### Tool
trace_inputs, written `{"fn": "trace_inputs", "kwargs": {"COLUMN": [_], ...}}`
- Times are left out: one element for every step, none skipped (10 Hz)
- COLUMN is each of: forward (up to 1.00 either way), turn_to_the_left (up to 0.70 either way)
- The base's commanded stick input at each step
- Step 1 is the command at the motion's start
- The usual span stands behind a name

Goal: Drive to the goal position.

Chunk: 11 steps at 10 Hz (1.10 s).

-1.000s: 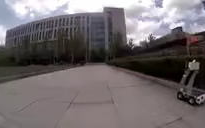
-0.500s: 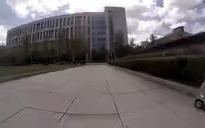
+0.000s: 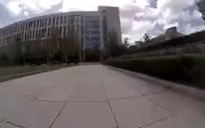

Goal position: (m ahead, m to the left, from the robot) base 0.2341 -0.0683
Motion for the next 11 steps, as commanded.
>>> {"fn": "trace_inputs", "kwargs": {"forward": [0.70, 0.70, 0.70, 0.70, 0.70, 0.70, 0.70, 0.70, 0.70, 0.70, 0.70], "turn_to_the_left": [-0.34, -0.34, -0.34, -0.34, -0.34, -0.34, -0.35, -0.35, -0.35, -0.35, -0.35]}}
